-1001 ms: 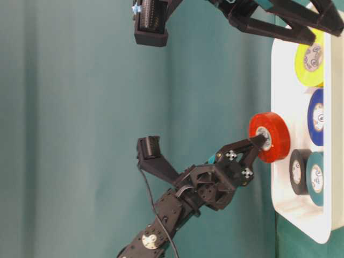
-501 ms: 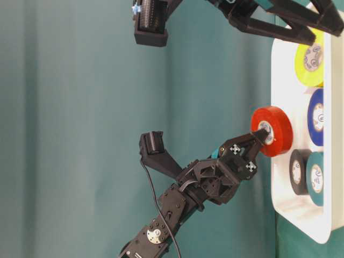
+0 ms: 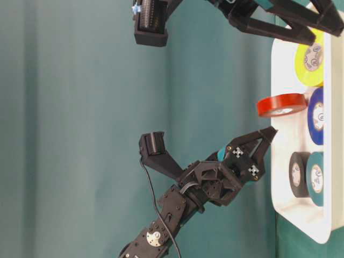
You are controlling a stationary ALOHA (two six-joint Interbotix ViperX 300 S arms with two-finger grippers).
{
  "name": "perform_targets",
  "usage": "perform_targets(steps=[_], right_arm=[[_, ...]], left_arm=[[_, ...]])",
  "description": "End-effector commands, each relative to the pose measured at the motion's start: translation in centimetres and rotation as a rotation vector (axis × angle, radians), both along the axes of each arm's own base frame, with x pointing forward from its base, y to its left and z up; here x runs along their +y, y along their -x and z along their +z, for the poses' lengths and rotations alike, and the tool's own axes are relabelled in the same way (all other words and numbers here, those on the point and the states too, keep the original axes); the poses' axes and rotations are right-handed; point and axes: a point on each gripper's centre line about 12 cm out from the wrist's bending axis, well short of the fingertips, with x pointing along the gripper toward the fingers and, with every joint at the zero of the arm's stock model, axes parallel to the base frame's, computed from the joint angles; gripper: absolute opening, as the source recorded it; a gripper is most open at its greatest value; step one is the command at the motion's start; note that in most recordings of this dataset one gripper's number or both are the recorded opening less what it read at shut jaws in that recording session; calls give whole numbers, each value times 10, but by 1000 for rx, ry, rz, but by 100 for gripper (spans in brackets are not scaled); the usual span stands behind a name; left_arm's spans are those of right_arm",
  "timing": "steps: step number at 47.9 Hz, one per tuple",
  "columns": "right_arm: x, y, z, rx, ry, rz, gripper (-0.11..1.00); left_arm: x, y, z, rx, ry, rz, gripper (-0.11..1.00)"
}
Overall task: Put the tape alternately from left to right into the white case.
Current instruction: 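Release the red tape and pull the left gripper back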
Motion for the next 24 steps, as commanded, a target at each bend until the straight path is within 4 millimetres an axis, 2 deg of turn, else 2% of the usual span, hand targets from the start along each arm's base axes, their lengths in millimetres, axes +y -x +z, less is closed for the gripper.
perform_targets(steps=[1, 12, 24], right_arm=[[1, -3, 6, -24, -1, 3, 84], [1, -3, 6, -24, -1, 3, 84], [1, -3, 6, -24, -1, 3, 84]], left_arm=[[-2, 3, 18, -37, -19, -1, 75], [-7, 9, 19, -34, -15, -5, 75], [-32, 17, 19, -22, -5, -47, 76]])
